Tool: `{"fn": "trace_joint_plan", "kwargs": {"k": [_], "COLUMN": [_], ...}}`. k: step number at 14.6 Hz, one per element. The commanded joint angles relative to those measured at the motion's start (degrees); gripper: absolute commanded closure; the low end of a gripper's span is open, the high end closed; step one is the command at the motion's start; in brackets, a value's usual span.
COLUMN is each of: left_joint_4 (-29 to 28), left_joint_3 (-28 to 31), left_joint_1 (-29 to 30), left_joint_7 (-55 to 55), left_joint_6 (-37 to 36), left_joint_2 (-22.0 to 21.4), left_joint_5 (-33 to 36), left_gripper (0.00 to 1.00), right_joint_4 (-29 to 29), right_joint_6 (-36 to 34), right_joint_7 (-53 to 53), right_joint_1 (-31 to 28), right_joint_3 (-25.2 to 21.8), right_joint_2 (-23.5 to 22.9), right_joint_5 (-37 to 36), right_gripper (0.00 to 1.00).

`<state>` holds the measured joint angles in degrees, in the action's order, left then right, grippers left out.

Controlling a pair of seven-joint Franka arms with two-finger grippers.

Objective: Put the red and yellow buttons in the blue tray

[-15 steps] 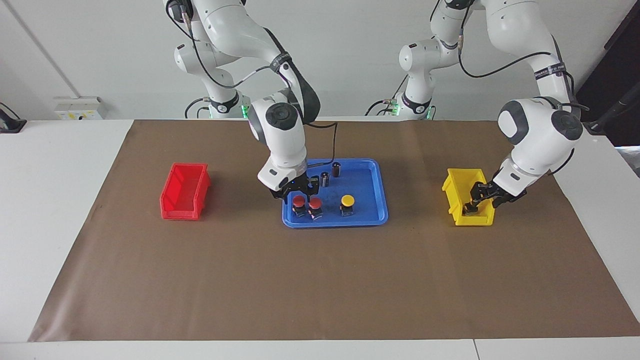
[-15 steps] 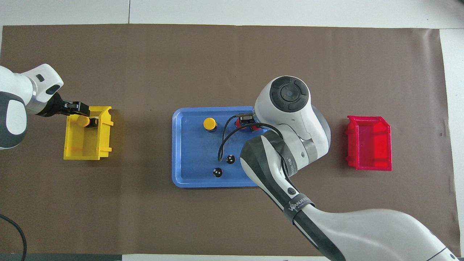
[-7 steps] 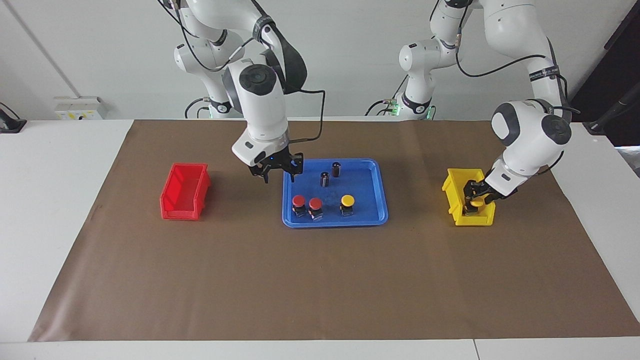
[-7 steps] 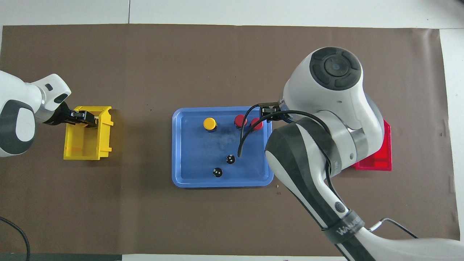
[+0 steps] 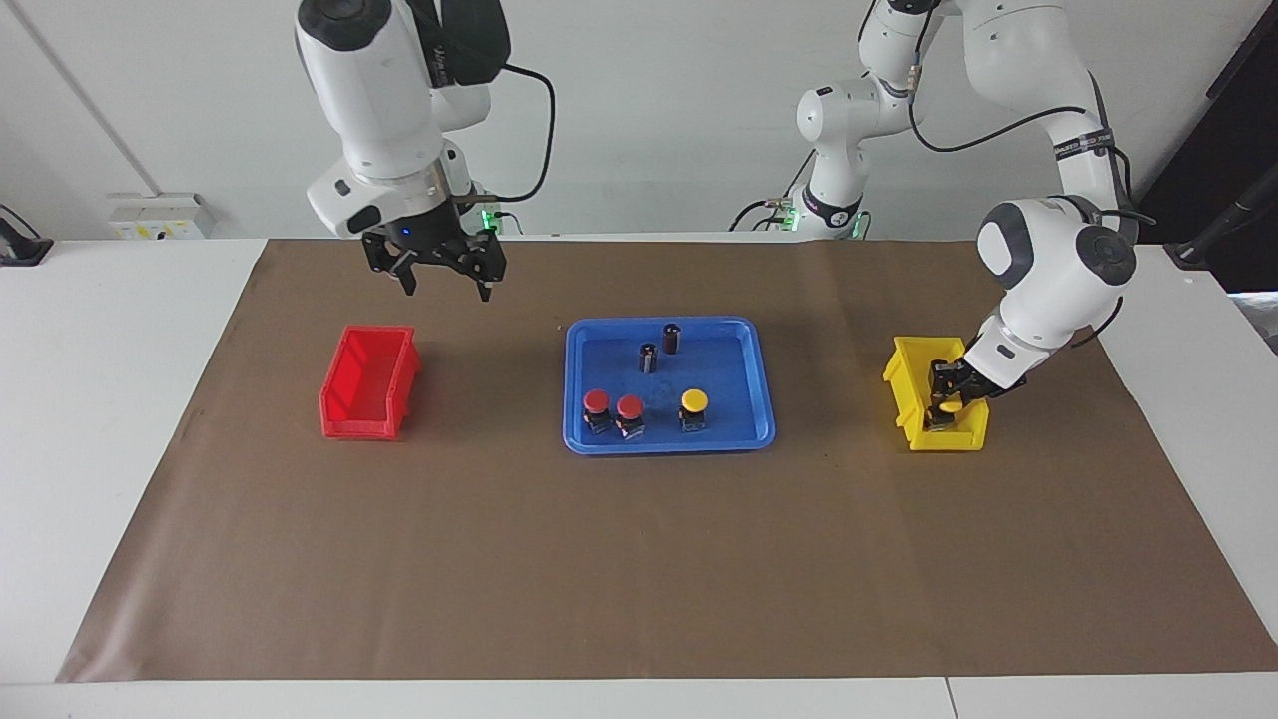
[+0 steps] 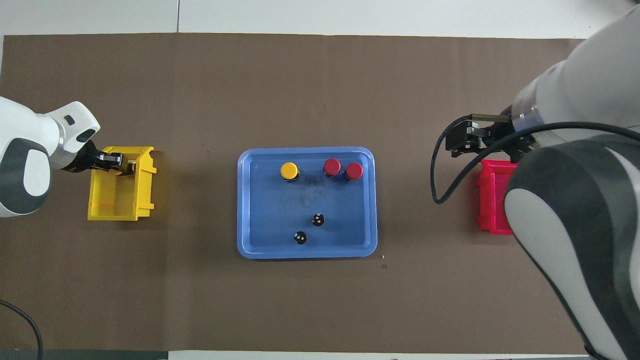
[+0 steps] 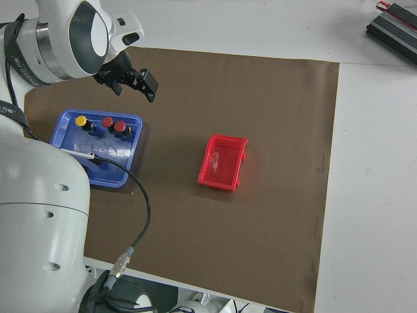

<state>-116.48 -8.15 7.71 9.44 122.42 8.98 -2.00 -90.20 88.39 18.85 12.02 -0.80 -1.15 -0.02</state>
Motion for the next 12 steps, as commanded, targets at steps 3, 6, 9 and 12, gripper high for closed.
{"fn": "trace_joint_plan", "kwargs": {"k": [3, 6, 9, 12], "left_joint_4": [5.8, 11.5, 12.2, 11.5], "left_joint_3": [-0.2, -0.2, -0.6, -0.8], "left_joint_1": [-1.6, -5.0, -10.5, -20.7], "left_joint_7": [-1.2, -4.5, -11.6, -22.8], "left_joint_6": [-12.3, -21.9, -24.3, -18.4], "left_joint_2": [-3.7, -7.1, -9.7, -8.4], "left_joint_5": [0.9, 1.0, 0.5, 0.1], "left_gripper": [0.91, 0.90, 0.89, 0.89], "right_joint_4": [-1.3, -5.1, -5.2, -5.0], "right_joint_6": [-2.4, -3.0, -2.9, -2.8], "right_joint_7": [-15.9, -18.3, -18.5, -18.8], "right_joint_1": [-10.7, -13.9, -15.0, -16.0], "right_joint_3": [0.5, 1.1, 1.1, 1.1], "right_joint_2": [1.7, 4.1, 4.3, 3.9], "right_joint_5": [-3.2, -3.1, -3.1, -3.0], "right_gripper": [0.00, 0.00, 0.00, 0.00]}}
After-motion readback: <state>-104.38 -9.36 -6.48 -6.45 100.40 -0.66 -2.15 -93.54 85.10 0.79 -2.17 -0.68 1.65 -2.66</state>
